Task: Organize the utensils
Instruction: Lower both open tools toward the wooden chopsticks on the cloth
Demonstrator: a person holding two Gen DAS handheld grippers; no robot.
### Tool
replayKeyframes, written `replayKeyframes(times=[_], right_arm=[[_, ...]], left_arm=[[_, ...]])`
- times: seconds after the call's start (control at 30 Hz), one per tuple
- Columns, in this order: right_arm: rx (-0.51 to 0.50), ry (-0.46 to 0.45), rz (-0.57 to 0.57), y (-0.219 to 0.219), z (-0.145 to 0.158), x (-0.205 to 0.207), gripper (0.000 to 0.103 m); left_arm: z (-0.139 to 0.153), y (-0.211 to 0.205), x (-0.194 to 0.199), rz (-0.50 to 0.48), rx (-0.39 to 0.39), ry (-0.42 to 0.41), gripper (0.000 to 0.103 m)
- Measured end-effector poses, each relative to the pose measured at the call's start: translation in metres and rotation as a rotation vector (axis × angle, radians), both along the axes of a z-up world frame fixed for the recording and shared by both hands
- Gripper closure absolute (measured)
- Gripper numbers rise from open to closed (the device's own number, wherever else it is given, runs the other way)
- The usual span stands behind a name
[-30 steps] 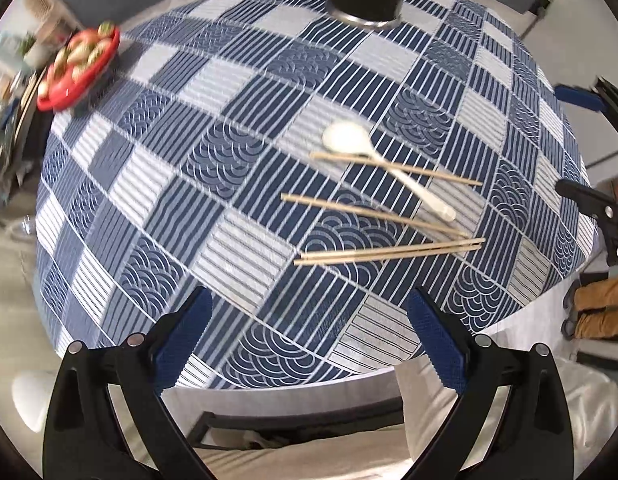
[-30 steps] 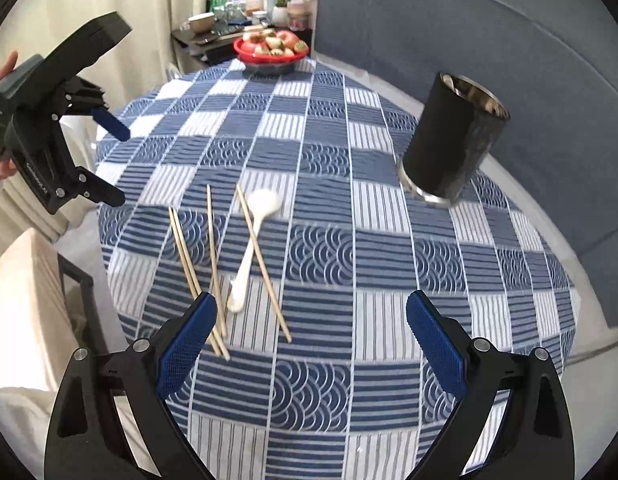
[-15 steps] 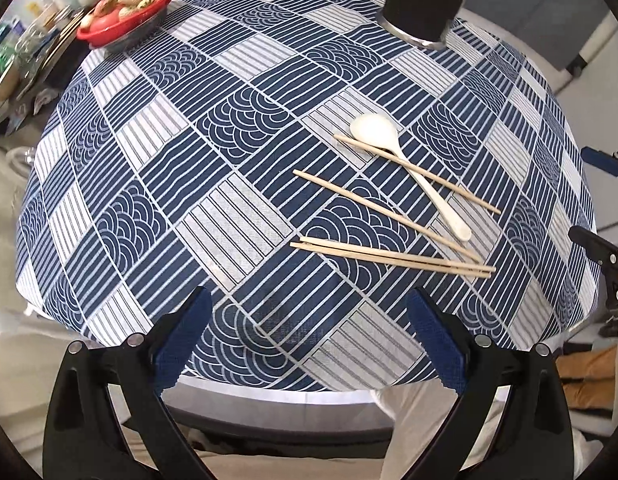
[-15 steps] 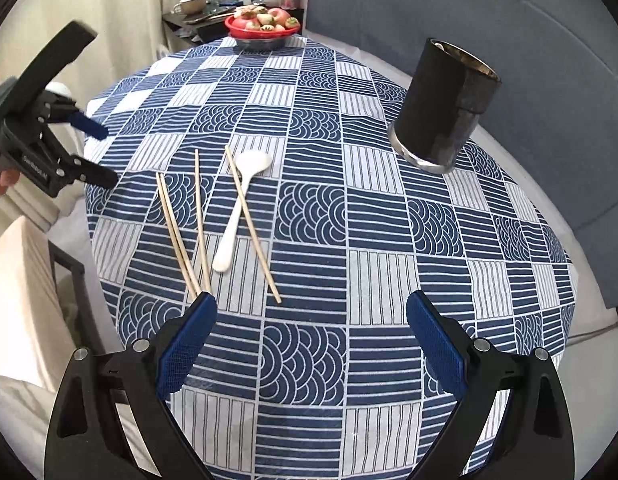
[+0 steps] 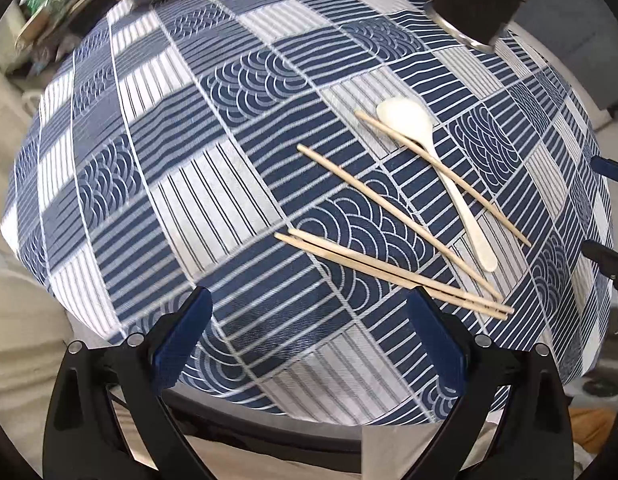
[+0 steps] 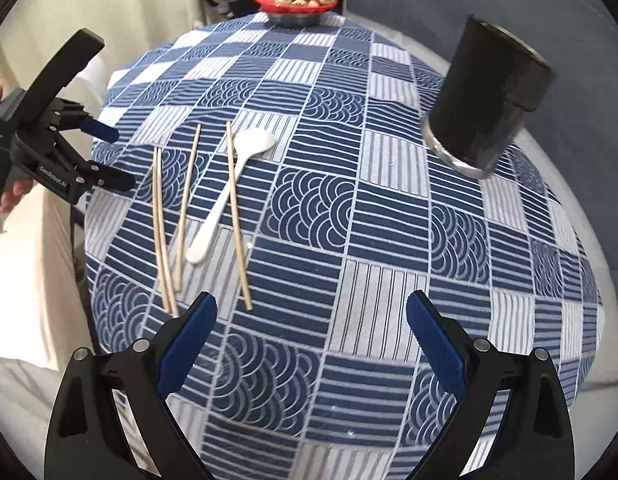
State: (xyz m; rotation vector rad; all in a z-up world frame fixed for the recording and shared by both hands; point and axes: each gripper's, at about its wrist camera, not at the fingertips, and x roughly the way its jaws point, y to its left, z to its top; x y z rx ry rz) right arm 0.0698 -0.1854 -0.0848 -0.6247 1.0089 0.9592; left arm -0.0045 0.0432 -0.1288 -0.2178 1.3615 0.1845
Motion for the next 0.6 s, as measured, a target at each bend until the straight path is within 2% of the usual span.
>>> replayKeyframes(times=[0.1,0.27,0.47,0.6], right_arm=[[-0.008,0.018,0.049,0.009,-0.007,0.011,0.012],[-0.023,0.012,0.123,0.028,-0.015,0.019,0.012],[-0.021,0.019,0.188,0.048,-0.025,0.016,0.012],[-0.030,0.050,0.198,0.057,-0.034,0.018,0.012]], left_arm=[[-0.004,0.001,0.000,0.048,0.007,0.003,0.008],[-0.010,-0.004,0.000,0.062,0.052,0.023,0.008],[-0.022,-0.009,0.000,0.119,0.004,0.045,0.008],[-0.029,-0.009,0.003,0.161,0.003,0.057,0.007]])
